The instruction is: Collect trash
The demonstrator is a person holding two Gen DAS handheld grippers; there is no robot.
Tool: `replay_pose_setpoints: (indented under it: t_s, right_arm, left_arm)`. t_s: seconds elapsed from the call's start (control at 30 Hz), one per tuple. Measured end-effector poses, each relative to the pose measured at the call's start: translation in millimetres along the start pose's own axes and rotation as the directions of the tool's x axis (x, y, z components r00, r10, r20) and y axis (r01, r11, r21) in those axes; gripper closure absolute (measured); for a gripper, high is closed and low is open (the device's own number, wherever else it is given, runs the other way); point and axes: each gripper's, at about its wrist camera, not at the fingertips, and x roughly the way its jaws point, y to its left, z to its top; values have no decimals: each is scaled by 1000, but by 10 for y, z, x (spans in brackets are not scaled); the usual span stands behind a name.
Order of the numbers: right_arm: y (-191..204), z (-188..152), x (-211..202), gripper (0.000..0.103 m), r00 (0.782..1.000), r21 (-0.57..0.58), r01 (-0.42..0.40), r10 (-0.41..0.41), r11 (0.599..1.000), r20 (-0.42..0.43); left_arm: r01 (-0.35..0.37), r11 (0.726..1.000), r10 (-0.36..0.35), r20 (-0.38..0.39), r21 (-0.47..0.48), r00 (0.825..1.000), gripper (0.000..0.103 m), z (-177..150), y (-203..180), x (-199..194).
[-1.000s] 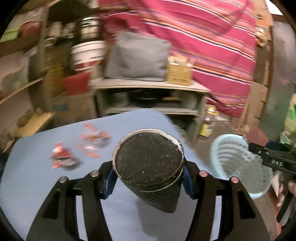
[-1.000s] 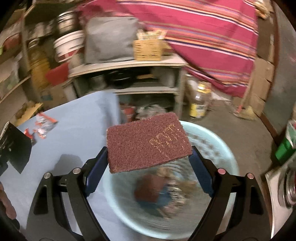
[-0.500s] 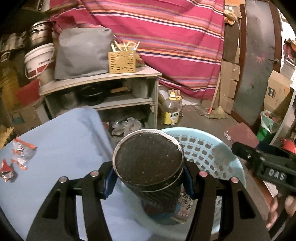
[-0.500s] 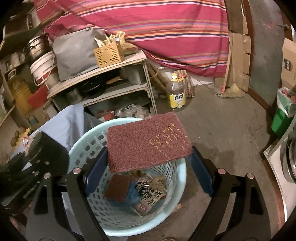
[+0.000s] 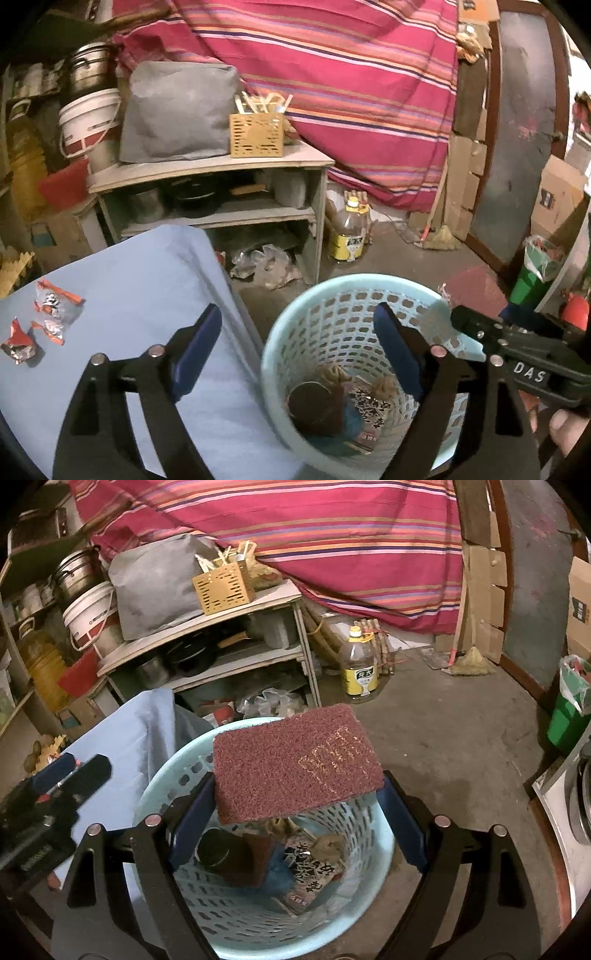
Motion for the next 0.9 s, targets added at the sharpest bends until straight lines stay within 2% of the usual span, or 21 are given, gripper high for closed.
replay_pose_setpoints:
  t_s: [0.13,0.2,0.47,0.67,0.9]
  right_arm:
    - [147,16,38,17,1000,-17,-15,14,1000,-3]
    - [229,30,62,7,1000,-27,5,-5,1000,-1]
    - [482,84,120,5,1000,-26,4,-4,1000,5]
    - [879,96,188,5,999,-41,-19,20,999,30]
    - [1546,19,417,4,999,-125,-51,52,991,6]
  left_arm:
    - [-33,999,33,7,-22,999,18,12,206,-72]
    - [-50,998,50,10,-36,999,15,5,314,-108]
    - [-129,990,130,11,-60,992,14,-143,867,-268]
    - [-229,971,229,-10,-66,973,12,-382,1508,-435]
    - [-385,918,383,-34,-98,923,10,-674,2431,-586]
